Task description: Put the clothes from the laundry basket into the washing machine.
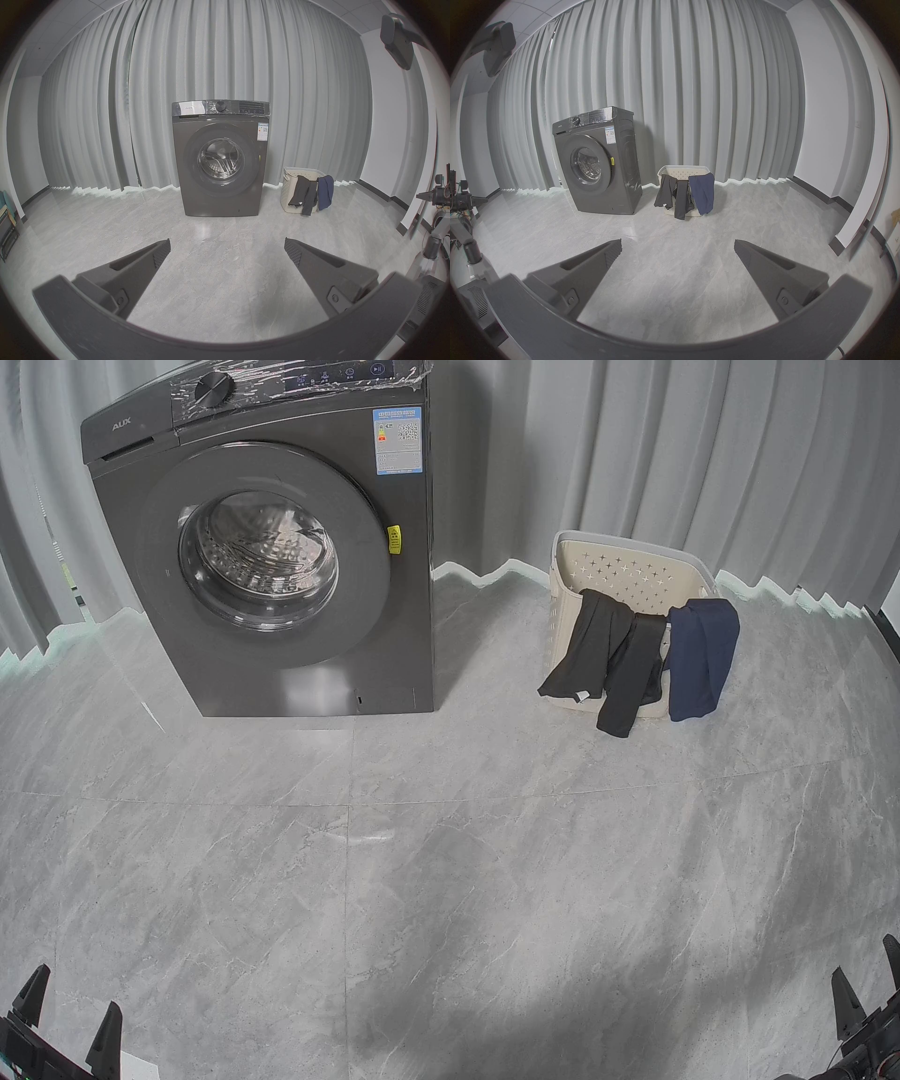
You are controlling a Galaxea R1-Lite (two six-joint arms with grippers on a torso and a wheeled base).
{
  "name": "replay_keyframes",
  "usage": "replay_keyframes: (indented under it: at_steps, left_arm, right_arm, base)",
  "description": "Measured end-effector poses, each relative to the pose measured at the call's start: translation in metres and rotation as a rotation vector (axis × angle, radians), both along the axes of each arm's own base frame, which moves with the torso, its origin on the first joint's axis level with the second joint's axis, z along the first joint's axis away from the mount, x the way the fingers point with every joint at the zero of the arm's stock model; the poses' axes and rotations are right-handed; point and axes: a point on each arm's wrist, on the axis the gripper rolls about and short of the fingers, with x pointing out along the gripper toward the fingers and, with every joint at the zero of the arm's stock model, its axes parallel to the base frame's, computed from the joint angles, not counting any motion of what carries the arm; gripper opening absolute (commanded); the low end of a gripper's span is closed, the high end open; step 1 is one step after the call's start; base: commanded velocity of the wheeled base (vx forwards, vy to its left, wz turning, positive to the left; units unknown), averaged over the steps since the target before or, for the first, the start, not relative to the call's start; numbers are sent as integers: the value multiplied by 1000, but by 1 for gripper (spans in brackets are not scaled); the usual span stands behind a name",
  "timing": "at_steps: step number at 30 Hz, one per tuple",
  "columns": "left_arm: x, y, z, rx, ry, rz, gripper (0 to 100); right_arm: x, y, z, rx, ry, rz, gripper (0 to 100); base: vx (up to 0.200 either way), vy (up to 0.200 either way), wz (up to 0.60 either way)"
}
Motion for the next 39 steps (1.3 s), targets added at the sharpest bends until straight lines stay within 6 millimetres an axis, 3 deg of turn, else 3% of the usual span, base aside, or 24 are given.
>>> replay_keyframes:
  at_steps: [27,39]
  left_arm:
    - [0,0,0,-9,-1,2,100]
    - [0,0,0,-13,-1,4,100]
  right_arm:
    - [0,0,0,-14,2,2,100]
    - [0,0,0,-14,2,3,100]
  base:
    - [0,0,0]
    - [200,0,0]
